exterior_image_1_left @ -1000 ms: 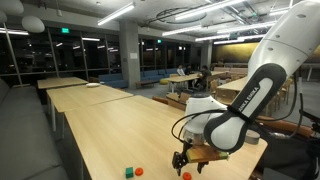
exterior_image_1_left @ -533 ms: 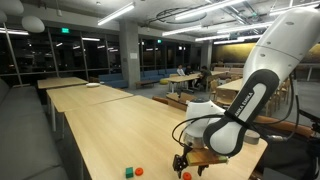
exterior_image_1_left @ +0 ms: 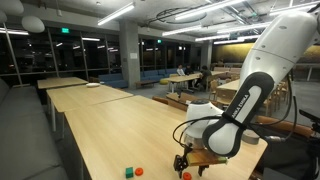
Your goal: Put the orange discs in the bowl
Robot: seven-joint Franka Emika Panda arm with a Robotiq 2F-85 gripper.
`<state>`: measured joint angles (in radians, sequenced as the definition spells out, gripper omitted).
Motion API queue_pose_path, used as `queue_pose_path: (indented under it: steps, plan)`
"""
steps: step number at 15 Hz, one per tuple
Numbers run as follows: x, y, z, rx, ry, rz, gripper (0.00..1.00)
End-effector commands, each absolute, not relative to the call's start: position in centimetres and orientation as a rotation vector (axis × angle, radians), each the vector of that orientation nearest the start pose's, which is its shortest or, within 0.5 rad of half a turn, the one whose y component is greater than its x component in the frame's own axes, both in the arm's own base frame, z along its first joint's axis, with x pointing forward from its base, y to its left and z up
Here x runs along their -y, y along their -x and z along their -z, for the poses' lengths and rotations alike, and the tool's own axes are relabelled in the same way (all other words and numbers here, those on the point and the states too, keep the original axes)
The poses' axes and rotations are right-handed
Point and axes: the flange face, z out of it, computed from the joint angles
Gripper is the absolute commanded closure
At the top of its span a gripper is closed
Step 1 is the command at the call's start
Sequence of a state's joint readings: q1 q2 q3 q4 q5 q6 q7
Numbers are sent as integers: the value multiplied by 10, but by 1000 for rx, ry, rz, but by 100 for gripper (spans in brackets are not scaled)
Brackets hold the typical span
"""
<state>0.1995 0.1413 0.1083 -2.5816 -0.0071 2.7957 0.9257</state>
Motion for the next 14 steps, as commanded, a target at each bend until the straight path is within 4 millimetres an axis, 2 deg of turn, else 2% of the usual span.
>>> queue_pose_path:
  steps: [1,14]
  plan:
    - [-137,-441,-219,-908,2944,102,0]
    - [-136,-447,-217,-873,2915,64,0]
